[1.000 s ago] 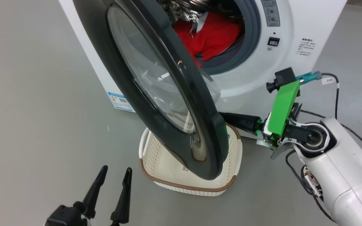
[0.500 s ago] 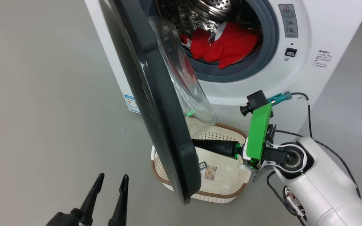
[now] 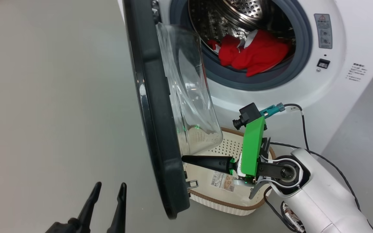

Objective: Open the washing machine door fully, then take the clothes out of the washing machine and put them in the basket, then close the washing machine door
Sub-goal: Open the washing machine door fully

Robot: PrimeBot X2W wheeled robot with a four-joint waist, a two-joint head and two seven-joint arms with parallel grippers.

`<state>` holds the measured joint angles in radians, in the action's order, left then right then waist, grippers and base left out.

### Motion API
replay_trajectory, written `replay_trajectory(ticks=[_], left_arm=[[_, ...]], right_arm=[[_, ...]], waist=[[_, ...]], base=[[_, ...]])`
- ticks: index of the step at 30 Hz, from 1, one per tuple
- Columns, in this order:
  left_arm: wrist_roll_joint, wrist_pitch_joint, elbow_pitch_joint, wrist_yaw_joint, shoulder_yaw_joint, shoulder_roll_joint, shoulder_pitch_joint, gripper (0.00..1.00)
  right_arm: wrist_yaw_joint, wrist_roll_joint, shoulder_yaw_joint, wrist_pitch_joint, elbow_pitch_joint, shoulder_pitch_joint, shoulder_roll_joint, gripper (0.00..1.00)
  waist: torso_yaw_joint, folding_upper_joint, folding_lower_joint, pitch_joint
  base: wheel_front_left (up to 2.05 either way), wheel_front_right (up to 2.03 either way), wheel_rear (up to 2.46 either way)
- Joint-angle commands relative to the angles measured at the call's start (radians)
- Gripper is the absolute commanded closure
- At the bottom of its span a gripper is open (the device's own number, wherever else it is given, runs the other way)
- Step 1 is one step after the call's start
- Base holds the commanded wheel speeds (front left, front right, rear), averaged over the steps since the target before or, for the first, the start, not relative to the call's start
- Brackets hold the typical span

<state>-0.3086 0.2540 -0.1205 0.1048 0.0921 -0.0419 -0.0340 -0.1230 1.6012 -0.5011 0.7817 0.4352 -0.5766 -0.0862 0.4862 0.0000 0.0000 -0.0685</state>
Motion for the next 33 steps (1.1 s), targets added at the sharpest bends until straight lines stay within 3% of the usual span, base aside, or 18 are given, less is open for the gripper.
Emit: replay_trajectory(ticks=[1, 18, 29, 30, 33], left_arm=[[0.006, 0.008, 0.021, -0.003, -0.036, -0.008, 0.008, 0.0], [0.0, 0.008, 0.039, -0.017, -0.07, -0.008, -0.001, 0.0], [-0.003, 0.008, 0.038, -0.019, -0.071, -0.008, -0.004, 0.0], [-0.002, 0.008, 0.037, -0.018, -0.07, -0.008, -0.005, 0.0], [-0.001, 0.008, 0.03, -0.015, -0.066, -0.008, -0.004, 0.0]], right_arm=[[-0.008, 0.003, -0.017, -0.009, -0.037, 0.0, 0.032, 1.0], [-0.008, 0.084, -0.138, -0.083, -0.066, -0.046, 0.036, 1.0], [-0.008, 0.068, -0.156, -0.12, -0.053, -0.045, 0.036, 1.0], [-0.008, 0.061, -0.152, -0.124, -0.05, -0.041, 0.036, 0.96], [-0.008, 0.033, -0.141, -0.144, -0.042, -0.025, 0.033, 0.53]], waist=[[0.015, 0.0, 0.0, 0.002], [0.049, 0.0, 0.0, -0.014], [0.045, 0.0, 0.0, -0.009], [0.044, 0.0, 0.0, -0.007], [0.04, 0.0, 0.0, 0.001]], base=[[0.0, 0.0, 0.0], [0.0, 0.0, 0.0], [0.0, 0.0, 0.0], [0.0, 0.0, 0.0], [0.0, 0.0, 0.0]])
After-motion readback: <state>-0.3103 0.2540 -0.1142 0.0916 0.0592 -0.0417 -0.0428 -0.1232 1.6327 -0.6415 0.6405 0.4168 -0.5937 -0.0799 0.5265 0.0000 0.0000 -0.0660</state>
